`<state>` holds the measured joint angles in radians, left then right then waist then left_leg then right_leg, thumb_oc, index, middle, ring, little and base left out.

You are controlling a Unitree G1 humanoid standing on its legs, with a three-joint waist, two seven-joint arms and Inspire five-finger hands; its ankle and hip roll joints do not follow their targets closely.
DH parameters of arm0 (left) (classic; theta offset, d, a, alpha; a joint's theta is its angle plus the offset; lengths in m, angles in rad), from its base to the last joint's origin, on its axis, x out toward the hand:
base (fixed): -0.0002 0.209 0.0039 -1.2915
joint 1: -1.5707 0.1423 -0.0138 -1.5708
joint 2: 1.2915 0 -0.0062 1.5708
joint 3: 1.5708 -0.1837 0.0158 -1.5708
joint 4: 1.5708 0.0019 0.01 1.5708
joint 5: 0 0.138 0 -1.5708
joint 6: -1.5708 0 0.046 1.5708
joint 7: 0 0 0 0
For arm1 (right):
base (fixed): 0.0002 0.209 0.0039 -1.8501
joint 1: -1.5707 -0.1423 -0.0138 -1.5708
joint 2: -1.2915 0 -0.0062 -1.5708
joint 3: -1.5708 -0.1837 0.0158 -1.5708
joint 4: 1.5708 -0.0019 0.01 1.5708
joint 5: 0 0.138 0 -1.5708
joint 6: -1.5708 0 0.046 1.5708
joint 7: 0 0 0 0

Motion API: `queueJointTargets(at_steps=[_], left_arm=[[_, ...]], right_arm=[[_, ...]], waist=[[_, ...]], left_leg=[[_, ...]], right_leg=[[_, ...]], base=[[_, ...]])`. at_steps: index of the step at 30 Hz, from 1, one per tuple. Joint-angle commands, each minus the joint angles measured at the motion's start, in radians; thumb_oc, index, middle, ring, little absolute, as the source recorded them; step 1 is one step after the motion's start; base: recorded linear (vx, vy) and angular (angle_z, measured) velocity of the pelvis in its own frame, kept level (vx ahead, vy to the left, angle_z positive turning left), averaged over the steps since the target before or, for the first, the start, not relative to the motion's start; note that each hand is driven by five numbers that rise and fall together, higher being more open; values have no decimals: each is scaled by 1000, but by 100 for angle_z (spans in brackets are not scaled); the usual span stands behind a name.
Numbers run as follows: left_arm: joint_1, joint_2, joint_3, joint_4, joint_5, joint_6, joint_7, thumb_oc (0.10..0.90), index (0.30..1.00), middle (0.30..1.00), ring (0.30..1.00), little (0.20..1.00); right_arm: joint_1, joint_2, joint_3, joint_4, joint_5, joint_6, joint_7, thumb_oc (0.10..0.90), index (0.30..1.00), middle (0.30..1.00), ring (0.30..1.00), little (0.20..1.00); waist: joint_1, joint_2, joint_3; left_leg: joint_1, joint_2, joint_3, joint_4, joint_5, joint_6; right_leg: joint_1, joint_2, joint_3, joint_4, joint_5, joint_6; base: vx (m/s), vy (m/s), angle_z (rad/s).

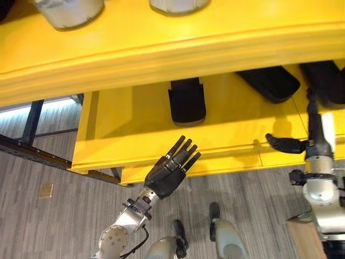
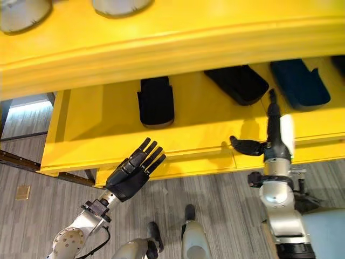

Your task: Move parts from the plastic box to the shelf.

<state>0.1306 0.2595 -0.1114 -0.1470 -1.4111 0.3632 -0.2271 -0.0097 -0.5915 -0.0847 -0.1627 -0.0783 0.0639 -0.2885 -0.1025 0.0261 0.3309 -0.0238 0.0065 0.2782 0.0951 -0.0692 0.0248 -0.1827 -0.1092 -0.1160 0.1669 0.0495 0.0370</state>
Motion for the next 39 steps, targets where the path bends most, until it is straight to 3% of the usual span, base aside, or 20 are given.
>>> queueJointTargets(at_steps=[1, 10, 13, 14, 16, 18, 19, 20, 21, 22, 26, 27, 29, 30, 39], left_arm=[[2, 3, 48, -127, -77, -37, -45, 900, 1000, 1000, 1000, 1000], [3, 16, 80, -96, -76, -15, -84, 900, 1000, 1000, 1000, 1000], [5, 25, 87, -94, -85, -10, -87, 900, 1000, 1000, 1000, 1000], [6, 40, 93, -94, -84, -15, -86, 900, 1000, 1000, 1000, 1000], [-1, 37, 93, -95, -73, -31, -87, 900, 1000, 1000, 1000, 1000], [-5, 40, 104, -100, -79, -25, -79, 900, 1000, 1000, 1000, 1000], [2, 46, 110, -94, -72, 0, -94, 900, 1000, 1000, 1000, 1000], [17, 60, 102, -91, -59, 17, -120, 900, 1000, 1000, 1000, 1000], [26, 69, 101, -91, -64, 20, -131, 900, 1000, 1000, 1000, 1000], [43, 95, 98, -95, -65, 19, -148, 900, 1000, 1000, 1000, 1000], [57, 125, 110, -99, -85, 14, -178, 900, 1000, 1000, 1000, 1000], [53, 124, 117, -104, -85, 9, -213, 900, 1000, 1000, 1000, 1000], [48, 123, 121, -109, -86, 6, -223, 900, 1000, 1000, 1000, 1000], [31, 122, 129, -118, -82, 10, -230, 900, 1000, 1000, 1000, 1000], [20, 81, 135, -144, -62, 67, -170, 900, 1000, 1000, 1000, 1000]], right_arm=[[-104, -40, -49, -49, -29, -90, -30, 900, 1000, 1000, 1000, 1000], [-111, -43, -15, -5, -50, -89, -18, 900, 1000, 1000, 1000, 1000], [-119, -65, -17, 5, -170, -99, -21, 900, 1000, 1000, 1000, 1000], [-124, -93, -18, 6, -169, -92, -6, 900, 1000, 1000, 1000, 1000], [-121, -99, -13, -1, -171, -76, -13, 900, 1000, 1000, 1000, 1000], [-114, -99, -16, 8, -156, -74, -22, 900, 1000, 1000, 1000, 1000], [-102, -92, -31, 23, -166, -87, -27, 900, 1000, 1000, 1000, 1000], [-81, -81, -46, 17, -169, -61, -39, 900, 1000, 1000, 1000, 1000], [-72, -76, -54, 19, -176, -57, -40, 900, 1000, 1000, 1000, 1000], [-57, -60, -63, 28, -212, -55, -33, 900, 1000, 1000, 1000, 1000], [-53, -84, -81, 33, -190, -50, 19, 900, 1000, 1000, 1000, 1000], [-43, -103, -85, 29, -172, -52, 25, 900, 1000, 1000, 1000, 1000], [-50, -114, -83, 33, -162, -53, 32, 900, 1000, 1000, 1000, 1000], [-77, -143, -71, 49, -143, -55, 34, 900, 1000, 1000, 1000, 1000], [-96, -197, -74, 36, -161, -40, 78, 900, 1000, 1000, 1000, 1000]], waist=[[23, -22, -77], [67, -60, -79], [77, -64, -70], [84, -71, -55], [83, -69, -31], [82, -67, -14], [83, -70, -11], [74, -79, -15], [70, -83, -18], [67, -83, -18], [80, -90, -29], [91, -98, -30], [96, -102, -30], [105, -106, -31], [102, -95, -44]], left_leg=[[19, -46, -48, -84, 22, 11], [5, -42, -28, -89, 17, 27], [4, -36, -8, -75, 9, 34], [5, -36, 6, -59, -5, 51], [4, -39, -26, -44, -11, 69], [4, -40, -58, -23, -24, 75], [1, -36, -81, 9, -48, 72], [-12, -35, -126, 34, -60, 62], [-14, -31, -141, 39, -63, 54], [-2, 5, -168, 40, -72, 37], [-8, 55, -176, 59, -77, 0], [-30, 77, -178, 75, -64, -21], [-32, 88, -165, 70, -55, -34], [-33, 110, -149, 48, -29, -58], [3, 157, -124, -34, 47, -94]], right_leg=[[67, 102, 54, 0, -78, 35], [77, 124, 17, 17, -113, 22], [68, 131, -25, 89, -151, 11], [40, 123, -60, 202, -155, 22], [-50, 107, -48, 398, -105, 56], [-101, 63, -19, 427, -57, 76], [-67, -4, 24, 305, -25, 82], [-28, -53, 121, 150, 71, 106], [-23, -75, 162, 110, 116, 121], [-32, -109, 214, 74, 202, 151], [31, -131, 187, 27, 103, 166], [53, -132, 149, 9, 60, 160], [61, -132, 120, -8, 40, 161], [73, -129, 87, -42, 20, 167], [109, -113, 40, -55, -14, 152]], base=[[125, 24, -3], [39, 22, 3], [23, 68, -5], [-27, 68, -11], [-43, 32, -13], [-27, -167, 8], [28, -527, 25], [50, -605, 39], [72, -690, 104], [41, -503, 119], [-61, -343, 58], [-121, -249, 36], [-127, -193, 14], [-137, -182, -23], [-30, -74, -18]])
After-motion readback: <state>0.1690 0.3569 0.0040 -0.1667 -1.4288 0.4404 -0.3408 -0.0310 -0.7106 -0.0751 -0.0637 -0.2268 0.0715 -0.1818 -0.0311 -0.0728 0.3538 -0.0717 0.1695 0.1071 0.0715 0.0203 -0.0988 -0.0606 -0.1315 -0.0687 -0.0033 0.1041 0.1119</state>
